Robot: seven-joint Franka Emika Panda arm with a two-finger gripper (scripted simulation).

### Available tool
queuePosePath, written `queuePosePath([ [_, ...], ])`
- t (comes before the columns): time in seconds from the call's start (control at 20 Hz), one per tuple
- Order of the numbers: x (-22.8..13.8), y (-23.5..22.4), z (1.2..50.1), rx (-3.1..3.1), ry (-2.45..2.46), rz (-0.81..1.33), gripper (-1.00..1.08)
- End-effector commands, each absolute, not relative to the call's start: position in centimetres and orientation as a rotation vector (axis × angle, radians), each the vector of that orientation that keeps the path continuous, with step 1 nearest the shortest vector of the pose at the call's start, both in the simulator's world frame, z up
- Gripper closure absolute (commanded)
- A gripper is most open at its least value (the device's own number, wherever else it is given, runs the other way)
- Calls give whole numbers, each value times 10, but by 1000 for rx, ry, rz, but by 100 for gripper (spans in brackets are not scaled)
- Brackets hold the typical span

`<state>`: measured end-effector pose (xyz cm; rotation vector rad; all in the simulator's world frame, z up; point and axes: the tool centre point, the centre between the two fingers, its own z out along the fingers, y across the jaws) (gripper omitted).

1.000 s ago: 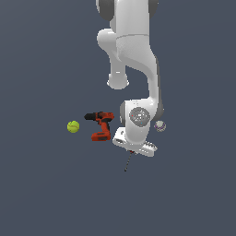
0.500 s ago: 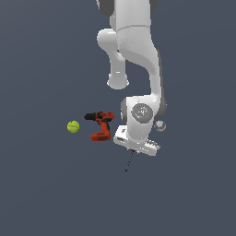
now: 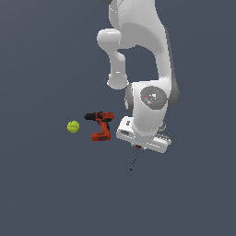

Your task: Pick up a designated object from a clutter of objects.

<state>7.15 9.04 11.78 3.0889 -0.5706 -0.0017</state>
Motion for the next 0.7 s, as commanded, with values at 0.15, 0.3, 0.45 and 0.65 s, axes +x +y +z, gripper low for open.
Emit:
queuePosePath([
  [0.15,84,101,178,3089,-571,0,108],
  [0.3,91,106,209,3089,-571,0,108],
  [0.45,98,112,240,3089,-571,0,108],
  [0.65,108,119,279,3089,-571,0,108],
])
